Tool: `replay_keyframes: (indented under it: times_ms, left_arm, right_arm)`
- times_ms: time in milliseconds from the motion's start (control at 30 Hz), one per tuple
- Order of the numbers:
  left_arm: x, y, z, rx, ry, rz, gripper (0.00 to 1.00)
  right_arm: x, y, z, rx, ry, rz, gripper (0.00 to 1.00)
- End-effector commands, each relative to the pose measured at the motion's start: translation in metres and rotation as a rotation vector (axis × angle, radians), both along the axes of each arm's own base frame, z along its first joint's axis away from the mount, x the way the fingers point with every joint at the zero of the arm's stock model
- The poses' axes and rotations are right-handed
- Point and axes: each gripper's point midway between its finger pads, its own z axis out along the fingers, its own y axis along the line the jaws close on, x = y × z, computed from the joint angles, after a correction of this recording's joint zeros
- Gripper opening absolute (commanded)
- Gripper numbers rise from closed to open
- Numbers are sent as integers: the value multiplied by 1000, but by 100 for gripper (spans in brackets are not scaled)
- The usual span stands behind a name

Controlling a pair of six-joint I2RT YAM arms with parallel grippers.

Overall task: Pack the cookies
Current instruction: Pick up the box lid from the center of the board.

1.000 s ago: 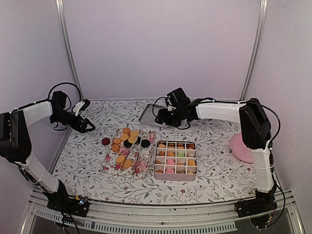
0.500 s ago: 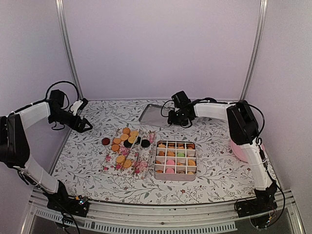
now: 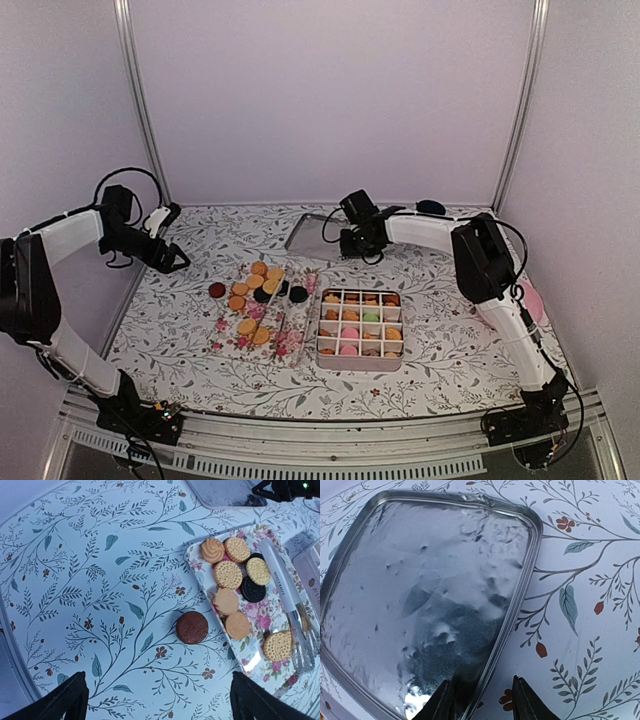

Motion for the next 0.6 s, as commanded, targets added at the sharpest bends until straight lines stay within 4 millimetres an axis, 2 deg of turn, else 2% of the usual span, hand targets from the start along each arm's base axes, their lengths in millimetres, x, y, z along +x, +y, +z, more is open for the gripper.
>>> replay_keyframes:
  times_ms: [0, 100, 233, 300, 367, 567]
  left_arm:
    - [0, 2, 0, -9, -13, 1, 99]
    - [-1, 1, -2, -9, -11, -3, 99]
    - [0, 1, -2, -13, -10, -2, 99]
    - [0, 0, -1, -21, -13, -2, 99]
    - [1, -1, 2, -32, -16, -2, 99]
    - [4, -5, 8, -62, -23, -3, 99]
  right_arm:
    - [-17, -6, -36, -189, 29, 31, 38]
    - [-24, -14, -43, -245, 55, 31, 31]
    - [-31, -28, -41, -289, 67, 13, 23]
    - [-32, -33, -36, -290, 64, -2, 20]
    - [-32, -40, -29, -287, 62, -19, 13]
    - [-32, -59, -11, -224, 63, -83, 3]
